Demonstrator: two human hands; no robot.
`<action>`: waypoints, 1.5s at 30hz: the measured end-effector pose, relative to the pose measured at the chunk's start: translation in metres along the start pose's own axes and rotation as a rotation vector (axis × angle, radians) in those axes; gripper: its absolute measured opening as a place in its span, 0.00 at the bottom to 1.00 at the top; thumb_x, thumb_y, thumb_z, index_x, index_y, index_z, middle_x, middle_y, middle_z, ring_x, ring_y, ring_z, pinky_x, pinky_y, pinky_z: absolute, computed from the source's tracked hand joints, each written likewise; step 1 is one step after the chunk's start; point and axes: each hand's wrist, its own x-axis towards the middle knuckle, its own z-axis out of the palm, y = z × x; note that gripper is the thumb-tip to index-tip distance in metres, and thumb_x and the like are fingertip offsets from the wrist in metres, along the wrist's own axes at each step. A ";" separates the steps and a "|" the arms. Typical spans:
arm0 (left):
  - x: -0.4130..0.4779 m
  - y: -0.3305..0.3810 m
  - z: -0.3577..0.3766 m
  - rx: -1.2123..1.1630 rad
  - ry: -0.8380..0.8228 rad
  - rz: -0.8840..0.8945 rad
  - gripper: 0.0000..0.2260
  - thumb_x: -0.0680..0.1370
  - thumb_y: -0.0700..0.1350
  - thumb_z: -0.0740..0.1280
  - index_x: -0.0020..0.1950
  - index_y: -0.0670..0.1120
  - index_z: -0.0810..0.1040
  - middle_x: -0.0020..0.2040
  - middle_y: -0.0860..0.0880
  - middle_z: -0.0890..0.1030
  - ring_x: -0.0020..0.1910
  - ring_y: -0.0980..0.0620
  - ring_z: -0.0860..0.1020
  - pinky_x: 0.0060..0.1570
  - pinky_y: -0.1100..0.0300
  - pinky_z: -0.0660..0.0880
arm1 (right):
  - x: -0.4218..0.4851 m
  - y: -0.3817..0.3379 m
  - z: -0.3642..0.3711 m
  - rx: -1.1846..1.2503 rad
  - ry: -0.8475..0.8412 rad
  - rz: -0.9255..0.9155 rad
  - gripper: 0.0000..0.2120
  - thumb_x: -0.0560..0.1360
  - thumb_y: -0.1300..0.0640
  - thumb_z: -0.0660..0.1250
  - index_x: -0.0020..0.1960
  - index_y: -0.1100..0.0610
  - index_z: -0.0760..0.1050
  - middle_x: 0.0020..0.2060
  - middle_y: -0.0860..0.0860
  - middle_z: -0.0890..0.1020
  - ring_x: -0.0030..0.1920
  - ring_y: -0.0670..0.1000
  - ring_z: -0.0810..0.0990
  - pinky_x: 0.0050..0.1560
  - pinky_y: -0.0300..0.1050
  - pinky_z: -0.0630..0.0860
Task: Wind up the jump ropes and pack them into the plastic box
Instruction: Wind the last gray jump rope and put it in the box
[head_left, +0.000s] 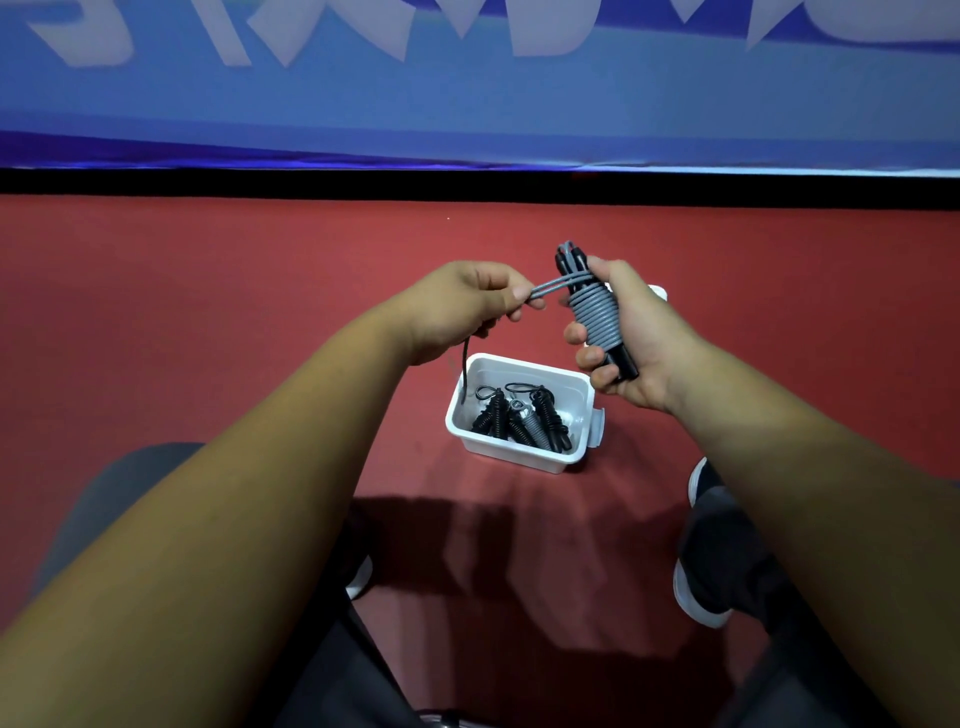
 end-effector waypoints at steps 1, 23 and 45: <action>0.000 0.000 -0.001 -0.002 0.003 -0.002 0.08 0.85 0.44 0.67 0.57 0.45 0.85 0.41 0.52 0.79 0.33 0.59 0.72 0.32 0.69 0.70 | -0.001 -0.001 0.000 -0.017 -0.001 -0.015 0.24 0.75 0.29 0.67 0.57 0.48 0.79 0.34 0.47 0.74 0.28 0.46 0.64 0.25 0.35 0.57; -0.010 0.000 -0.002 0.258 -0.162 0.020 0.07 0.80 0.34 0.68 0.50 0.44 0.83 0.40 0.54 0.82 0.38 0.60 0.77 0.41 0.66 0.74 | -0.028 0.005 0.008 -0.268 -0.610 0.218 0.27 0.79 0.37 0.61 0.72 0.47 0.80 0.31 0.52 0.69 0.21 0.45 0.62 0.24 0.36 0.53; 0.003 -0.004 -0.005 0.437 0.030 -0.001 0.09 0.74 0.37 0.78 0.52 0.47 0.86 0.43 0.51 0.87 0.38 0.61 0.83 0.43 0.65 0.78 | 0.004 0.021 0.003 -0.275 0.014 0.150 0.31 0.81 0.31 0.63 0.69 0.55 0.78 0.36 0.52 0.80 0.30 0.49 0.77 0.28 0.39 0.72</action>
